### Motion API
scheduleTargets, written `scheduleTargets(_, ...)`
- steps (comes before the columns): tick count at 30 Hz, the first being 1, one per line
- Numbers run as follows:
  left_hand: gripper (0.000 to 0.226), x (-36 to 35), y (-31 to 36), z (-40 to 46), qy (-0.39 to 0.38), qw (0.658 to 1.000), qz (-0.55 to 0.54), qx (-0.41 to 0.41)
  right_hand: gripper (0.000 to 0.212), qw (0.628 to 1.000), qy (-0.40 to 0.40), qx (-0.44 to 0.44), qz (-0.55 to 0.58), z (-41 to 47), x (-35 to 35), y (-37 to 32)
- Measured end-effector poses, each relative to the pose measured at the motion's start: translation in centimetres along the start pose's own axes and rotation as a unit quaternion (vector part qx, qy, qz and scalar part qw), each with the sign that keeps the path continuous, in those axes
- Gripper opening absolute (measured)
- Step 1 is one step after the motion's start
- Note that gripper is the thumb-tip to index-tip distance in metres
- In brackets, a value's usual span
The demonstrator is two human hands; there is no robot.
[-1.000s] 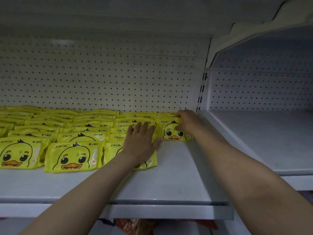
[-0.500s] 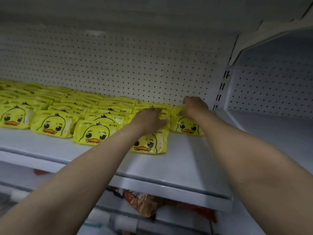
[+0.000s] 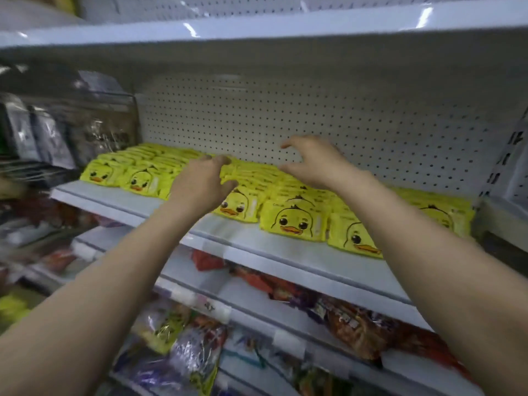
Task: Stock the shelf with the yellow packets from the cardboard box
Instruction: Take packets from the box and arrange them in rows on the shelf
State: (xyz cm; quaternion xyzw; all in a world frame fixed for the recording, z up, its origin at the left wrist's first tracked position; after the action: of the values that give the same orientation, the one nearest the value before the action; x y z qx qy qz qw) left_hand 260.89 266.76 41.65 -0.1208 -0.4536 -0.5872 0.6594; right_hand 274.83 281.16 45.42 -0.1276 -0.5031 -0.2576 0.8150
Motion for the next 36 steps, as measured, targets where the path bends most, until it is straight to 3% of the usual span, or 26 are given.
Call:
scheduleTargets(4, 0.054, 6.8, -9.1, -4.6, 0.018, 0.999, 0.029, 0.009, 0.061, 0.998, 0.025, 0.041, 0.033, 0.7, -0.8, -11.9)
scheduleTargets(9, 0.06, 13.9, -19.7, -9.6, 0.013, 0.995, 0.085, 0.055, 0.049, 0.992, 0.033, 0.097, 0.073, 1.3, -3.6, -25.3)
scheduleTargets(17, 0.053, 19.9, -32.6, -12.8, 0.035, 0.983, 0.147, 0.101, 0.052, 0.98, 0.007, 0.17, 0.099, 6.4, -8.6, -41.4)
scheduleTargets(28, 0.051, 24.0, -53.5, -6.8, 0.035, 0.965, 0.186, 0.179, 0.055, 0.964, -0.003, 0.241, 0.115, 22.6, -18.3, -59.2)
scheduleTargets(36, 0.05, 25.7, -67.6, -2.3, 0.017, 0.956, 0.198, 0.215, 0.054, 0.949, -0.054, 0.276, 0.142, 32.6, -24.5, -71.0)
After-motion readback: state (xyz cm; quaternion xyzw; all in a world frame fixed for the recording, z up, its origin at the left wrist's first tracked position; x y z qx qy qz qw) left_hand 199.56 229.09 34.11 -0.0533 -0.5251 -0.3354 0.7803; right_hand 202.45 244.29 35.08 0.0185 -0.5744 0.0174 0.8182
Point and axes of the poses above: each hand's wrist, its own z-axis towards the middle knuckle, its own x-axis out of the back of the hand, y = z × x, the point moved 10 cm from there along z, towards the middle knuckle, and after that the axes turned 10 degrees about -z, right-handed, at the moved point
